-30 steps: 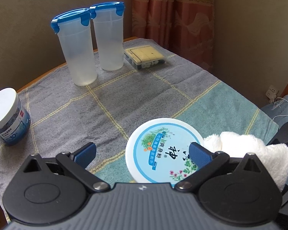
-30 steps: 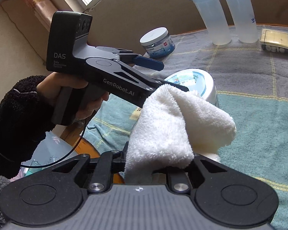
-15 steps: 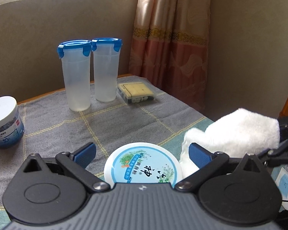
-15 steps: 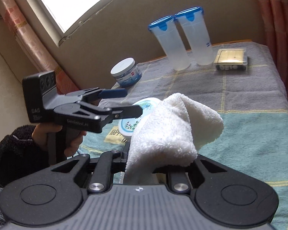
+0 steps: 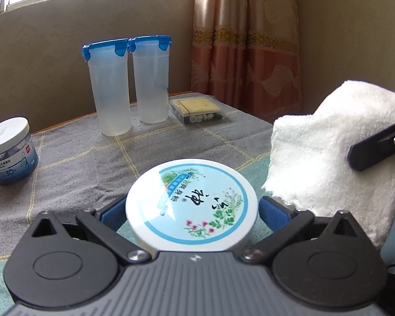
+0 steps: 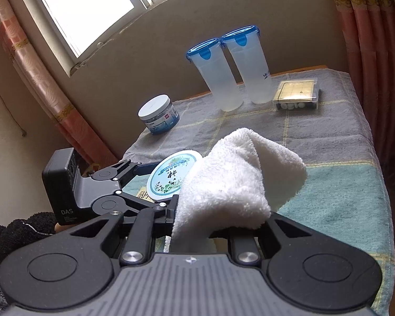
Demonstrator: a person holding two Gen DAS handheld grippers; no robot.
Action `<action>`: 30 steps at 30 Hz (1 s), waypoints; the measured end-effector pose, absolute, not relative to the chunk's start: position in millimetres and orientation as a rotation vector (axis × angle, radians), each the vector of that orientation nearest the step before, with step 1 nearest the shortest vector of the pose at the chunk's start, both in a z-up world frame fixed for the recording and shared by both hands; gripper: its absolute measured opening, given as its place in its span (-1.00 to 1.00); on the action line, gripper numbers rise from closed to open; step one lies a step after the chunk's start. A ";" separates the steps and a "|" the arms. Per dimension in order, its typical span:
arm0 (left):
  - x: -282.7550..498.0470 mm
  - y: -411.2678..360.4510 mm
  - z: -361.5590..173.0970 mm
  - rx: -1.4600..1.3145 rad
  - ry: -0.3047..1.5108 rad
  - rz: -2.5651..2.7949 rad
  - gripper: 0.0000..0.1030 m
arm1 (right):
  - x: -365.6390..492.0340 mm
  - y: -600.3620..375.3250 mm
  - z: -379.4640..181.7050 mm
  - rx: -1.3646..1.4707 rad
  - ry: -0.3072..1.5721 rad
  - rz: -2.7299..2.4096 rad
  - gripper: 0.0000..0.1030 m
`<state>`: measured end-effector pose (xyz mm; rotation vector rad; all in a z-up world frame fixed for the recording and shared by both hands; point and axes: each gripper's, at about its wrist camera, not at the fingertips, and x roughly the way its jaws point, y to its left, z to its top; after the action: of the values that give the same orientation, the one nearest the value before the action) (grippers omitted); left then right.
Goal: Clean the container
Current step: 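Raise the tin with the left tool while the right tool brings the cloth under it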
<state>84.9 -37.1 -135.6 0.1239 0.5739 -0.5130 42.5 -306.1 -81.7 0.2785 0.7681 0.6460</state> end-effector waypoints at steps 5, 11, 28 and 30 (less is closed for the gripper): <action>94.1 -40.1 -142.5 0.104 0.613 -0.501 0.99 | 44.4 -309.1 -83.8 0.286 0.771 0.645 -0.59; 104.7 -33.7 -148.0 0.010 0.651 -0.480 0.99 | 48.5 -314.5 -87.1 0.301 0.773 0.645 -0.59; 114.6 -18.3 -113.2 -0.039 0.659 -0.495 0.90 | 58.5 -306.5 -88.5 0.239 0.754 0.664 -0.61; 114.5 -12.5 -93.7 -0.052 0.639 -0.508 0.90 | 59.3 -300.7 -86.8 0.202 0.737 0.673 -0.61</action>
<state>114.5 -12.5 -93.7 -0.0523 0.6390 -0.5075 59.3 -300.7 -86.8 0.2017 0.7373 0.6732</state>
